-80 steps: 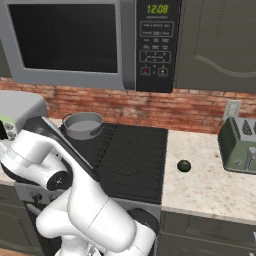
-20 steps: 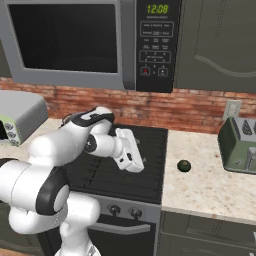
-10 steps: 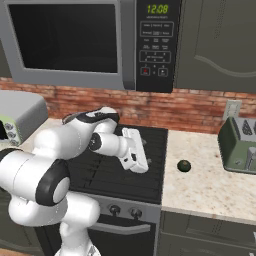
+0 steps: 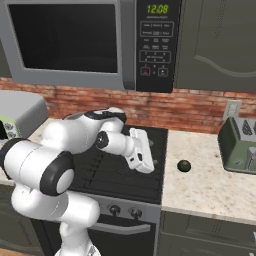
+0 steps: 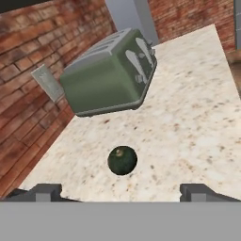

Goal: Turn on the burner for the pot on the stove. Wait thirty seconds for the pot to heat up. Then add the squash to the pot.

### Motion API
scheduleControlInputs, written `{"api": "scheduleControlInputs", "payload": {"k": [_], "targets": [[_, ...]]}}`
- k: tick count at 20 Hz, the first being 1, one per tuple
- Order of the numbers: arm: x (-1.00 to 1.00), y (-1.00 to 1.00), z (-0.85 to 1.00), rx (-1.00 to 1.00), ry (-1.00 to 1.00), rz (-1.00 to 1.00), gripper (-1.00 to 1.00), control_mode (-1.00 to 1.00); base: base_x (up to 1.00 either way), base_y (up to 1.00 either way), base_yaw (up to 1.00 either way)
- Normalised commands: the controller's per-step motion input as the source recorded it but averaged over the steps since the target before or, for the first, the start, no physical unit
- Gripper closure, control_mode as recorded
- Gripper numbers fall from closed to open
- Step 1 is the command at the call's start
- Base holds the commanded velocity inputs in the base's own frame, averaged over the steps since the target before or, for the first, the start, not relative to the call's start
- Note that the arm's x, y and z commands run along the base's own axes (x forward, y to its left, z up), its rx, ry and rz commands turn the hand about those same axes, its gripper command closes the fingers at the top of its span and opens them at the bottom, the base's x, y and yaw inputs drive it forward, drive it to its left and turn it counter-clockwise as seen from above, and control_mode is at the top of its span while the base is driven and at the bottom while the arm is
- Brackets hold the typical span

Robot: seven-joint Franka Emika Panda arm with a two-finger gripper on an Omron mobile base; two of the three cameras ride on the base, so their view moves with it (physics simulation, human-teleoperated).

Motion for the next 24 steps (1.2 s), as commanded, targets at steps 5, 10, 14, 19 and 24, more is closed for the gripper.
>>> {"api": "scheduleControlInputs", "payload": {"k": [5, 10, 14, 19, 24], "targets": [[0.06, -0.07, 0.0, 0.0, 0.02, -0.13, -1.0, -1.0, 0.0, 0.0, 0.0], [0.0, -0.06, 0.0, 0.0, 0.01, -0.16, -1.0, -1.0, 0.0, 0.0, 0.0], [0.02, -0.06, 0.0, 0.0, 0.0, -0.04, -1.0, -1.0, 0.0, 0.0, 0.0], [0.07, -0.02, -0.07, 0.0, 0.04, 0.0, -1.0, -1.0, 0.0, 0.0, 0.0], [0.05, -0.02, -0.13, 0.0, 0.07, 0.0, -1.0, -1.0, 0.0, 0.0, 0.0]]}}
